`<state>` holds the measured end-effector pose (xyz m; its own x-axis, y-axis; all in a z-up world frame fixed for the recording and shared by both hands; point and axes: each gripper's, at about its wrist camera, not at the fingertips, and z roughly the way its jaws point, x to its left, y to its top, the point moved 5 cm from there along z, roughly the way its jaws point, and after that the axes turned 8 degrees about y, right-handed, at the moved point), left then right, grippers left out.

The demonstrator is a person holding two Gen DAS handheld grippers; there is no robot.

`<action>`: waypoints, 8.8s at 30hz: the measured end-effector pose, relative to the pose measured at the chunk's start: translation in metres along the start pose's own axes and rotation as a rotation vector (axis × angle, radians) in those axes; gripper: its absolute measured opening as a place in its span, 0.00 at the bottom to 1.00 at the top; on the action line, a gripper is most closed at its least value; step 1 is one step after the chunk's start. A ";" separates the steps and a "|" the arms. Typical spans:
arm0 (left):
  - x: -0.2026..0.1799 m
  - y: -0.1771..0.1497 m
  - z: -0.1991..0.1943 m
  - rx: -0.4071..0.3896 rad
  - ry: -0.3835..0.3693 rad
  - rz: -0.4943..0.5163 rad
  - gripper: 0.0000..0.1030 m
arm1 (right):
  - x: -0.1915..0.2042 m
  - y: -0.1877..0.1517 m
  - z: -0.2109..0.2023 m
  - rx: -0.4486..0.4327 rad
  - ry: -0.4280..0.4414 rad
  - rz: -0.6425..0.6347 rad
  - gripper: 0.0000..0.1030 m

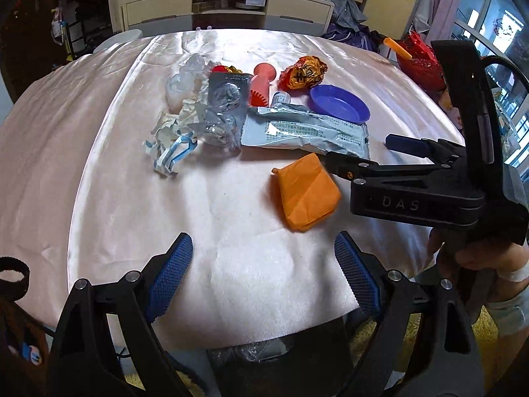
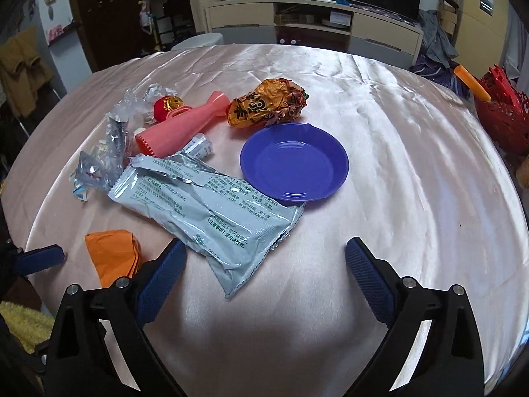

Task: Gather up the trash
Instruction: 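Grasp the orange paper with the left tool while the right tool grasps the foil packet, then drop the orange paper and foil packet into the black bin, opening both tools, then grasp the blue-white wrapper with the left tool while the right tool grasps the blue plate, then lower the wrapper and blue plate into the black bin and open both tools, then grasp the crumpled tissue with the left tool while the right tool grasps the blue tube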

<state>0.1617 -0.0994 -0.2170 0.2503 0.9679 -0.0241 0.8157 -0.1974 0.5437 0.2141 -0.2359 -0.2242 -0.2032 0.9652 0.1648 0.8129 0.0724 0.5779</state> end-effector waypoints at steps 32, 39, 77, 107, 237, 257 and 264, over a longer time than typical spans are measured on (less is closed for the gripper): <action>0.005 0.015 0.000 -0.022 0.004 0.007 0.28 | 0.006 0.016 -0.012 -0.028 0.103 0.014 0.26; 0.007 0.005 -0.031 -0.061 0.001 0.021 0.27 | 0.006 -0.002 -0.050 -0.066 0.118 0.051 0.26; -0.001 -0.191 -0.027 0.202 -0.063 0.022 0.28 | 0.073 -0.208 -0.048 0.265 0.169 0.246 0.26; 0.031 -0.114 -0.066 0.025 0.003 -0.042 0.80 | 0.030 -0.116 -0.081 0.011 0.125 0.283 0.89; 0.038 -0.142 -0.050 0.108 0.010 -0.039 0.84 | 0.045 -0.127 -0.083 0.021 0.126 0.268 0.94; 0.075 -0.014 -0.037 -0.008 0.078 -0.066 0.85 | 0.027 0.000 -0.047 -0.069 0.106 0.246 0.90; 0.081 0.021 -0.022 -0.029 0.082 -0.059 0.85 | 0.019 0.045 -0.012 -0.051 0.171 0.291 0.63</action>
<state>0.1872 -0.0221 -0.1891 0.1578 0.9874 0.0114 0.8121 -0.1363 0.5673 0.2403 -0.2175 -0.1851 -0.0588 0.8868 0.4583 0.8227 -0.2169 0.5254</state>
